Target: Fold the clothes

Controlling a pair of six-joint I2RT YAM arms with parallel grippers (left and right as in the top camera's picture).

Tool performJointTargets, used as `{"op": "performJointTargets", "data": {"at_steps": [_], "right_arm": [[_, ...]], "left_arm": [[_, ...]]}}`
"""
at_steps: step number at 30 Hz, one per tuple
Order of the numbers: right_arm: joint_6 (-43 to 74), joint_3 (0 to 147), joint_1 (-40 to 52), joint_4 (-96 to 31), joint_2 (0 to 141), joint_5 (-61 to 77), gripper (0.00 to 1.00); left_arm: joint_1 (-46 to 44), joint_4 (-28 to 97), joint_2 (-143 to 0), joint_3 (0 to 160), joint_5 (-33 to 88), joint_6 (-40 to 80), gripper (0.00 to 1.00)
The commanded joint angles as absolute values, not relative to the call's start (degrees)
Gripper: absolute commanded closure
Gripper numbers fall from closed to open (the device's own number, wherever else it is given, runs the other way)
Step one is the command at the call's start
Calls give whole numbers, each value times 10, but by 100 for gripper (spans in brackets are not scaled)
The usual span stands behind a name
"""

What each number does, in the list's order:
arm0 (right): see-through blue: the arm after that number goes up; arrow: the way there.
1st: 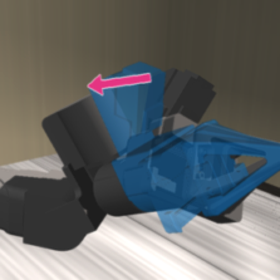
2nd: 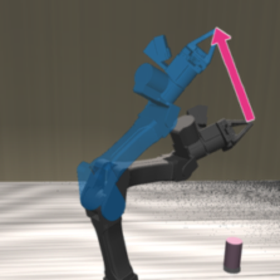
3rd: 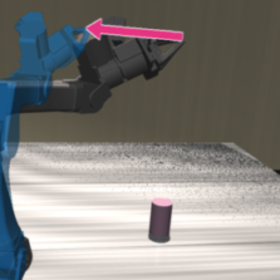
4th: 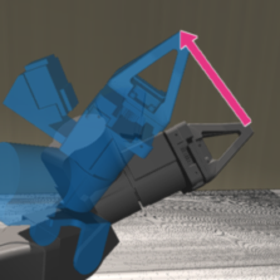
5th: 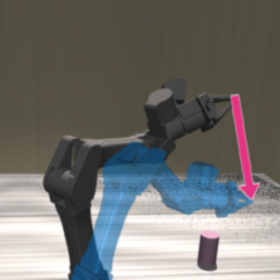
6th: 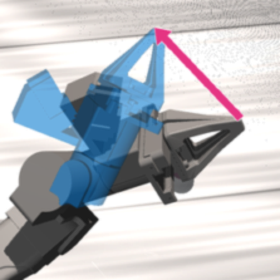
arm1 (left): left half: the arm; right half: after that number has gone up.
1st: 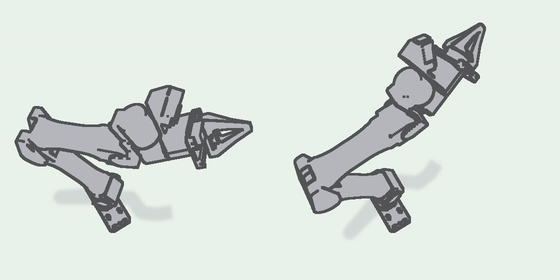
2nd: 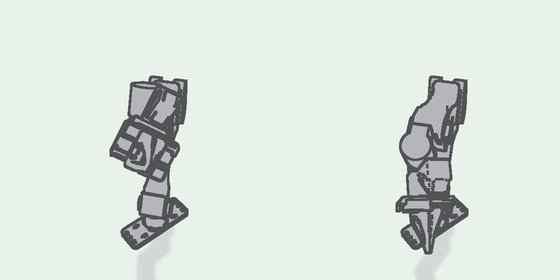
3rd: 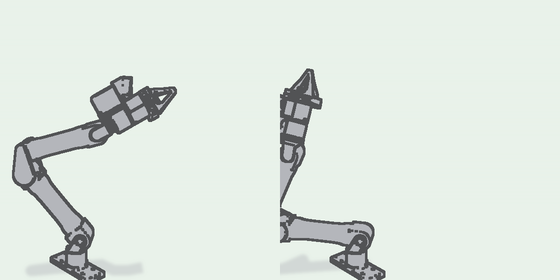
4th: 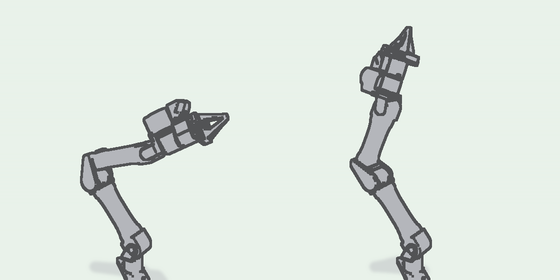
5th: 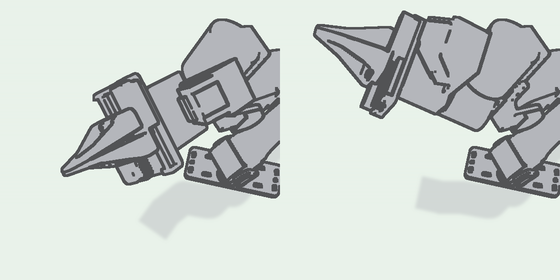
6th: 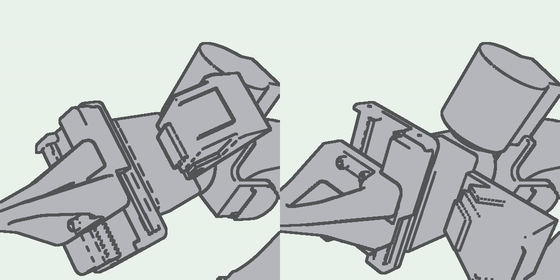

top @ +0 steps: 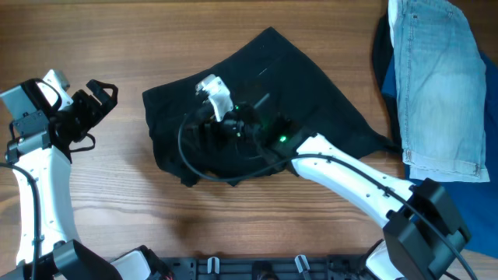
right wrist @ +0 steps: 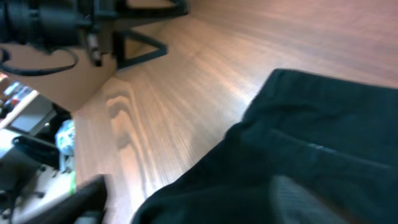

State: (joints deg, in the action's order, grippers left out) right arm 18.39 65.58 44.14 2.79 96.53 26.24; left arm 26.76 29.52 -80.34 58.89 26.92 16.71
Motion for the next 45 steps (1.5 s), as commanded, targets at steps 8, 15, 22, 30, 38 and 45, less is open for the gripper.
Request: {"op": "performJointTargets", "data": {"at_steps": [8, 15, 22, 30, 38, 45], "right_arm": [[76, 774, 167, -202, 941, 116, 0], [71, 774, 124, -239, 941, 107, 4], [76, 774, 124, -241, 941, 68, 7], [75, 774, 124, -245, 941, 45, 19], [75, 774, 124, -247, 941, 38, 20], [75, 774, 124, -247, 941, 21, 20]], "left_arm": [[166, 353, -873, 599, 272, 107, 2], [135, 304, -1040, 599, 241, 60, 4], [136, 197, -1051, 599, 218, 76, 16], [121, 165, -1059, 599, 190, 86, 48], [110, 109, -1078, 599, 166, 127, 96], [141, -54, -1077, 713, 132, 200, 96]]}}
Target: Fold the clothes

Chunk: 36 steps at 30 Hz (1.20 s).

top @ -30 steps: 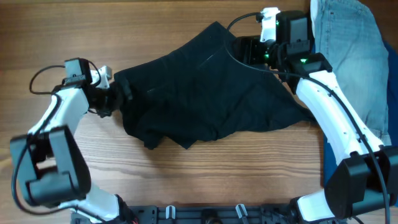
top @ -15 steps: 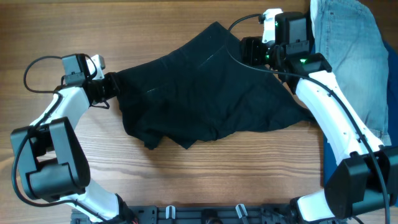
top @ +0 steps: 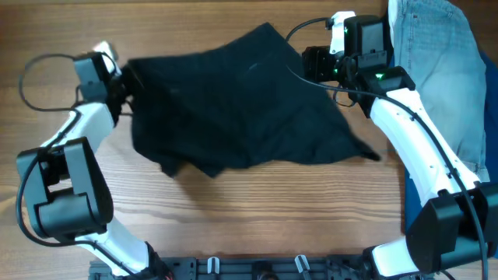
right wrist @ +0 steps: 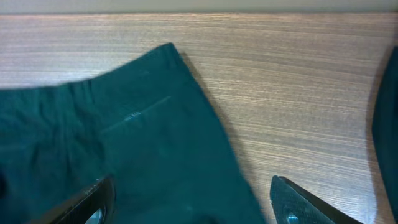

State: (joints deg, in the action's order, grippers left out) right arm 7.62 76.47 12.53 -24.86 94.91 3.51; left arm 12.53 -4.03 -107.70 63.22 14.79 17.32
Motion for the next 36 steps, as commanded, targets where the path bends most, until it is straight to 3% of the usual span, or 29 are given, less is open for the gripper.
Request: {"op": "performJointTargets", "data": {"at_steps": [1, 3, 4, 5, 6, 9, 12, 15, 20, 23, 26, 31, 32, 33, 34, 36], "right_arm": [[75, 774, 124, -247, 941, 21, 19], [75, 774, 124, -247, 941, 25, 18], [75, 774, 124, -247, 941, 33, 17], [75, 774, 124, -247, 941, 40, 15], [75, 774, 124, -247, 941, 48, 14], [74, 773, 124, -257, 941, 84, 13], [72, 770, 124, -347, 943, 128, 14], [-16, 742, 128, -443, 944, 189, 18], [-141, 656, 183, -450, 944, 233, 24], [-150, 613, 224, -392, 944, 254, 33], [-148, 592, 238, -386, 944, 226, 65], [-121, 583, 238, -373, 955, 195, 67], [-116, 583, 238, -362, 964, 175, 75], [-102, 583, 238, -348, 973, 152, 89], [-69, 584, 237, -332, 977, 118, 96], [-36, 593, 221, -324, 975, 109, 96]], "left_arm": [[140, -55, -1077, 751, 131, 200, 96], [140, -55, -1077, 801, 131, 200, 93], [140, -60, -1077, 817, 131, 200, 69], [139, -66, -1077, 818, 131, 200, 25], [139, -61, -1077, 818, 130, 200, 0], [142, 6, -1068, 818, 130, 200, 0], [142, 151, -1008, 818, 149, 200, 0], [140, 330, -948, 818, 158, 197, 0], [140, 458, -939, 818, 154, 160, 0], [140, 459, -939, 818, 154, 152, 0], [140, 459, -939, 818, 153, 152, 0], [140, 457, -939, 818, 153, 152, 0], [140, 457, -939, 818, 153, 152, 0], [140, 457, -939, 818, 153, 152, 0], [140, 457, -939, 818, 153, 152, 0], [140, 456, -939, 818, 153, 152, 0]]}}
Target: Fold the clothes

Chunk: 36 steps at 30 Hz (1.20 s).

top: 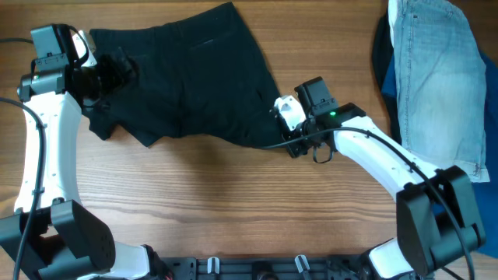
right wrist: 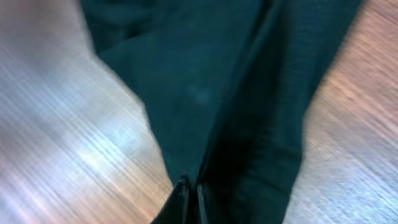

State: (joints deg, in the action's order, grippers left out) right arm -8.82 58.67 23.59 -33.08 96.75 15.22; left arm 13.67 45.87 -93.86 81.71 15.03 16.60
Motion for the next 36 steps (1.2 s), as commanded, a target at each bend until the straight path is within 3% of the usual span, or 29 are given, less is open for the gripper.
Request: {"op": "performJointTargets", "data": {"at_steps": [1, 8, 10, 11, 13, 16, 19, 24, 36], "right_arm": [[-27, 607, 199, -329, 975, 110, 96], [-71, 696, 12, -335, 975, 149, 96], [-112, 718, -14, -336, 975, 255, 96], [-121, 731, -10, -325, 975, 314, 81], [-118, 737, 30, -266, 975, 333, 30], [-116, 740, 124, -208, 989, 243, 18], [-136, 797, 186, -219, 1068, 214, 19], [-211, 922, 208, -301, 1208, 215, 24], [-268, 932, 237, -343, 1297, 192, 27]], "left_arm": [[140, 455, -939, 818, 154, 152, 0], [140, 443, -939, 818, 154, 152, 0], [140, 442, -939, 818, 154, 152, 0], [140, 441, -939, 818, 154, 152, 0], [140, 440, -939, 818, 154, 152, 0], [140, 440, -939, 818, 154, 152, 0], [140, 440, -939, 818, 154, 152, 0], [140, 445, -939, 818, 154, 152, 0], [140, 448, -939, 818, 154, 155, 0]]}}
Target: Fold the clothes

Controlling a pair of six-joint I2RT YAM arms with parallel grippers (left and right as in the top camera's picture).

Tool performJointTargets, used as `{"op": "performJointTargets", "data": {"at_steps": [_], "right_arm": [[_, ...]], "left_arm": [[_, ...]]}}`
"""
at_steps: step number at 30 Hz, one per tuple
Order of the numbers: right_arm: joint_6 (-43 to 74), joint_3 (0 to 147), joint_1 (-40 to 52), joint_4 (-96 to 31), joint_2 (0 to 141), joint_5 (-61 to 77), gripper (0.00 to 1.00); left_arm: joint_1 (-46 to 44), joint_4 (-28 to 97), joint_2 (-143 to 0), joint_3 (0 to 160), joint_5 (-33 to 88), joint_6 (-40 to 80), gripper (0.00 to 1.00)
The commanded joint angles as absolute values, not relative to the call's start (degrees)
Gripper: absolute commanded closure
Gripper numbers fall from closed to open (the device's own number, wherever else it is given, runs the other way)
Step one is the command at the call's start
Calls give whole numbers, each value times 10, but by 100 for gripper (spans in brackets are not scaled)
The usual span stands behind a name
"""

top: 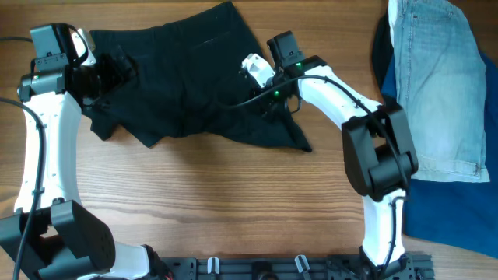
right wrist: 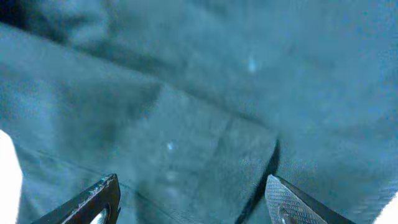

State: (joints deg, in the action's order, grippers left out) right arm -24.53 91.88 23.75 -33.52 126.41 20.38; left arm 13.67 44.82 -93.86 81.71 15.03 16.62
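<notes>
A pair of black shorts (top: 187,78) lies spread over the table's upper left and middle, and its right corner (top: 299,141) ends in a point. My left gripper (top: 117,66) sits at the shorts' bunched left edge, shut on the cloth. My right gripper (top: 264,95) hovers low over the right part of the shorts. In the right wrist view its fingers (right wrist: 102,200) stand wide apart, open, and dark cloth (right wrist: 205,124) with a seam fills the whole picture under them. Nothing is between the fingers.
Light blue jeans (top: 436,78) lie on a dark blue garment (top: 443,210) along the right edge. Bare wooden table (top: 218,202) runs in front of the shorts. The left arm's white link (top: 47,148) reaches down the left side.
My right gripper was shut on the shorts' right hem near the lower right corner. It is now open and further up and left over the cloth. The left arm and shorts have not moved.
At first my right gripper was over the crumpled shorts mid-table and the left arm stood apart. Then the left was at the shorts' left edge, the right open by the top corner. Later the shorts lay further left, held at both ends. Now the right has let go.
</notes>
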Motion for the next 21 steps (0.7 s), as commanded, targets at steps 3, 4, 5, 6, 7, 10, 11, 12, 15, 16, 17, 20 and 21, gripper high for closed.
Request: {"op": "performJointTargets", "data": {"at_steps": [3, 4, 5, 6, 7, 10, 11, 12, 15, 16, 17, 20, 21], "right_arm": [[-254, 932, 237, -335, 1317, 190, 32], [-253, 932, 237, -332, 1317, 190, 32], [-253, 936, 237, -338, 1317, 190, 44], [-253, 942, 237, -350, 1317, 191, 61], [-255, 959, 238, -380, 1312, 192, 81], [-253, 1038, 238, -485, 1269, 193, 92], [-253, 1053, 240, -507, 1257, 195, 92], [-260, 1065, 244, -535, 1240, 197, 93], [-300, 1069, 280, -660, 1202, 209, 94], [-298, 1069, 295, -695, 1201, 214, 95], [-298, 1066, 314, -728, 1201, 229, 95], [-290, 1064, 369, -798, 1202, 258, 95], [-281, 1064, 402, -820, 1202, 258, 94]], "left_arm": [[140, 448, -939, 818, 154, 154, 0], [140, 448, -939, 818, 154, 154, 0], [140, 448, -939, 818, 154, 154, 0], [140, 448, -939, 818, 154, 154, 0], [140, 448, -939, 818, 154, 154, 0], [140, 448, -939, 818, 154, 154, 0], [140, 448, -939, 818, 154, 154, 0], [140, 448, -939, 818, 154, 154, 0], [140, 439, -939, 818, 154, 155, 0], [140, 440, -939, 818, 154, 154, 0], [140, 440, -939, 818, 154, 155, 0], [140, 440, -939, 818, 154, 154, 0], [140, 440, -939, 818, 154, 154, 0]]}}
